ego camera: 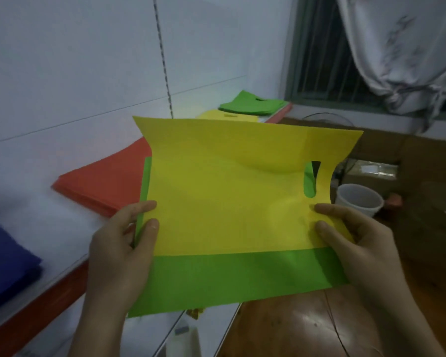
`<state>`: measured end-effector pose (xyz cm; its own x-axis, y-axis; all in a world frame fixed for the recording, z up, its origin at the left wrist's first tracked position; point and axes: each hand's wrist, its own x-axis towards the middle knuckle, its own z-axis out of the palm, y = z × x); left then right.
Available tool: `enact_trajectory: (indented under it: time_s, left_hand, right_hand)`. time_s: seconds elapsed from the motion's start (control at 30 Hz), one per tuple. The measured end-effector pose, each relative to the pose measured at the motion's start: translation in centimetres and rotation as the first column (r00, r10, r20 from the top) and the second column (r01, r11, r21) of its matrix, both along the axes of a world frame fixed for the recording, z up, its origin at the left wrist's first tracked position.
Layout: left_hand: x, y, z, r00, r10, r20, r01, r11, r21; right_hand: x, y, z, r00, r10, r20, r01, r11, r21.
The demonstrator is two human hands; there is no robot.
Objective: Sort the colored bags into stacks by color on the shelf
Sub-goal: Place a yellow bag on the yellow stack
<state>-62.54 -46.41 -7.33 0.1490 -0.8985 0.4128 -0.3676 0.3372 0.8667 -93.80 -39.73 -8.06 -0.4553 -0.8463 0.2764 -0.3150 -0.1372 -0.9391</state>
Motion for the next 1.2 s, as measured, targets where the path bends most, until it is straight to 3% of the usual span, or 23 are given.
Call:
enact_trajectory:
  time_s: [0.43, 0.63, 0.93, 1.2]
  left_hand:
    - [-15.0, -23.6, 1.0, 0.997, -0.079, -0.015, 0.078, 0.996, -0.050]
    - [-22.2, -31.4, 0.7, 0.994, -0.107, -0.016, 0.107, 0.994, -0.003]
    - [-34.0, -43.6, -1.6, 0.999, -0.049, -0.001, 0.049, 0.999, -0.006]
    - [-43.0, -52.7, -1.7, 0.997, 0.076, 0.006, -0.076, 0.997, -0.021]
  right_hand:
    - [-14.6, -21.0, 1.8, 0.984, -0.107, -0.145, 0.102, 0.994, -0.039]
    - [-21.1, -29.1, 1.3, 0.972, -0.159, -0.173, 0.151, 0.987, -0.057]
    - [-33.7, -44.8, -0.2, 0.984, -0.048, -0.169, 0.044, 0.999, -0.026]
    - [-43.0, -59.9, 2.9, 0.962, 0.108, -0.249, -0.119, 0.992, -0.030]
